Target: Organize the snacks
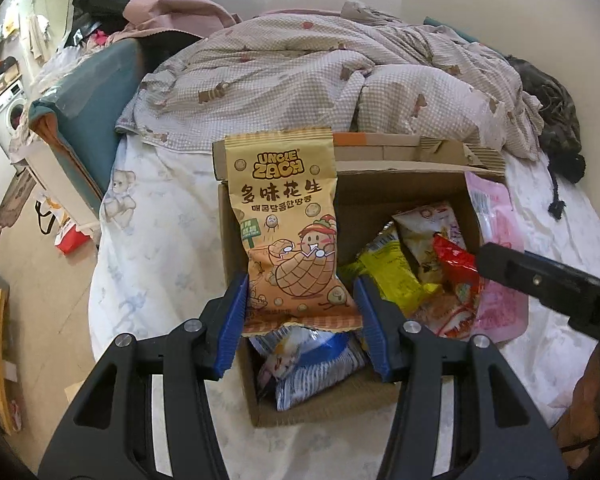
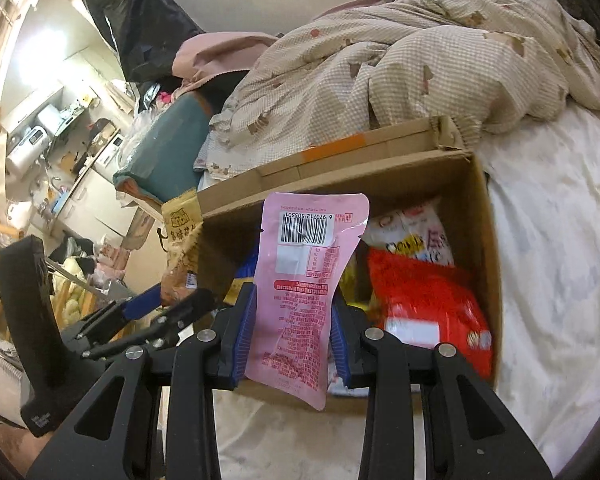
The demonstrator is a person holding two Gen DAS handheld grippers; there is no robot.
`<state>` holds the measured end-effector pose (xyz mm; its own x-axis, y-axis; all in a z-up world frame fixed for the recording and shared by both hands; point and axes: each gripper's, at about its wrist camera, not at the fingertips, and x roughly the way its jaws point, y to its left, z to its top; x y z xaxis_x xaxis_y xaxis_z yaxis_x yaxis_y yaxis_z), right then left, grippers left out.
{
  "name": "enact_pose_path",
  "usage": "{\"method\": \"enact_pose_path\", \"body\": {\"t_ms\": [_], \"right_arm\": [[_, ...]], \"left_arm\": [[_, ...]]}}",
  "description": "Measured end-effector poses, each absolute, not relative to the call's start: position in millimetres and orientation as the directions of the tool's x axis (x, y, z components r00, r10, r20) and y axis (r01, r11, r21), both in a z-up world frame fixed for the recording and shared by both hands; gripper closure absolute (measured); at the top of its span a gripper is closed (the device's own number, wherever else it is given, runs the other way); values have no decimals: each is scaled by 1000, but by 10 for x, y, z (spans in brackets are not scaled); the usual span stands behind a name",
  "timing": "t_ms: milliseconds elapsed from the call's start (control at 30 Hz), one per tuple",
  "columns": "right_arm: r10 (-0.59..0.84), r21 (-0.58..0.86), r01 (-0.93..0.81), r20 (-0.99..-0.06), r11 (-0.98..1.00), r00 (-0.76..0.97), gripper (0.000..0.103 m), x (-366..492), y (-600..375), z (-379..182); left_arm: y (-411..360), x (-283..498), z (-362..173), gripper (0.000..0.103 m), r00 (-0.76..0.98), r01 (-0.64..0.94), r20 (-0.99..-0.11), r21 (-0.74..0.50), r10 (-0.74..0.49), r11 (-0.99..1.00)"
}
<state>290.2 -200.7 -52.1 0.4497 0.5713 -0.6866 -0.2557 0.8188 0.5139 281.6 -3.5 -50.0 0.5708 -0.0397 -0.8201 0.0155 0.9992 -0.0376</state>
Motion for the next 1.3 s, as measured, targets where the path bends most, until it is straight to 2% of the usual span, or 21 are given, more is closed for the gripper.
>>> {"method": "enact_pose_path", "body": {"t_ms": [133,333,467,500,600,633,700,833,900,1033,1200,1300], "right_arm": [[578,527,-245,-687,814,440,67,3014,-1980,-619],[584,524,-261,-689,811,430,66,3063,-1935,-663],[594,541,-253,-676,802,437,59,3084,-1943,-643],[598,548,-250,-672,798,437,55,3090,-1951,-642],[612,571,-238,-658,786,439,45,3101,-2001,-633],[616,579,-234,-650,781,445,43,3100,-2028,-618],[615,583,-231,-635,779,467,31,3085,-2082,-572],[607,579,-234,-619,781,498,25,3049,-2136,-487],[596,564,-237,-622,791,508,18,3024,-2141,-460],[567,537,-232,-621,811,542,16,2931,-2179,-358],[515,477,-238,-618,846,594,4,2754,-2222,-172],[498,454,-243,-615,857,611,2,2626,-2235,-76]], "left_arm": [[10,2900,-593,53,559,14,-826,-77,-71,997],[-38,2917,-597,52,576,38,-814,-63,-74,997],[-60,2888,-555,52,588,45,-805,-65,-79,997],[-65,2875,-542,49,592,48,-802,-67,-83,997],[-67,2837,-510,22,604,32,-795,-50,-59,998],[-63,2827,-497,18,608,24,-792,-49,-54,998],[-59,2809,-482,18,601,36,-794,-81,-86,996],[-26,2755,-453,18,603,9,-795,-77,-67,997],[-2,2728,-424,18,614,-2,-788,-68,-53,998],[70,2634,-312,18,649,-46,-760,-38,1,998],[153,2458,-152,18,681,-73,-731,-19,36,997],[213,2297,-95,18,692,-86,-721,-34,36,996]]}}
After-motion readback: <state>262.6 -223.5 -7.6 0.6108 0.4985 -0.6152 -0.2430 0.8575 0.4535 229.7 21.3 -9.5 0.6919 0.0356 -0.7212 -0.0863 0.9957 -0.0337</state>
